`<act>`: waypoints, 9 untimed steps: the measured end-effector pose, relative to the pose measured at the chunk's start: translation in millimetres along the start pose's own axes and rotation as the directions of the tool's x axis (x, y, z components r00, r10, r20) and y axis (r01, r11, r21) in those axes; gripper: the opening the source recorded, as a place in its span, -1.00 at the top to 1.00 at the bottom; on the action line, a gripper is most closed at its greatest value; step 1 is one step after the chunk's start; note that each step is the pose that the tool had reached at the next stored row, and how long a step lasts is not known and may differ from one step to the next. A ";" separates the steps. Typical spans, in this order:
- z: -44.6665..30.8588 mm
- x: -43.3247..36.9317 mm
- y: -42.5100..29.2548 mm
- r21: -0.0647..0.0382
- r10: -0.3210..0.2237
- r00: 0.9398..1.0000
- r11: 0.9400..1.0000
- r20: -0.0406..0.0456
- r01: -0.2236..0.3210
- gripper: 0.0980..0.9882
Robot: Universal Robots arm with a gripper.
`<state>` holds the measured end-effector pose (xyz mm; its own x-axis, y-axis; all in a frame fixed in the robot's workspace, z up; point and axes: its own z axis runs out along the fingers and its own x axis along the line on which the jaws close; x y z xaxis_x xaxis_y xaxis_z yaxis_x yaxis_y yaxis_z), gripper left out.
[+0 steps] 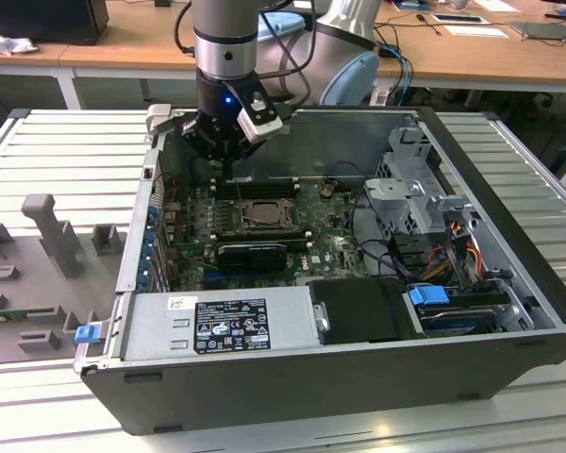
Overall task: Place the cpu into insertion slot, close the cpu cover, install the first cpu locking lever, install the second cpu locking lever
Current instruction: 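Install the first cpu locking lever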
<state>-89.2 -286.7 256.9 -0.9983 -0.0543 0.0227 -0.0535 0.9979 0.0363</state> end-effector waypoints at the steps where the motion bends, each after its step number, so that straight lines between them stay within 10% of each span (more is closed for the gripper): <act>1: 0.0 -0.8 0.0 0.000 0.000 1.000 1.000 0.000 0.000 0.98; 9: -0.1 -3.9 -0.2 0.000 0.000 1.000 1.000 0.000 0.000 0.98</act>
<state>-85.3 -286.7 256.9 -0.9983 -0.0543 0.0226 -0.0535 0.9979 0.0363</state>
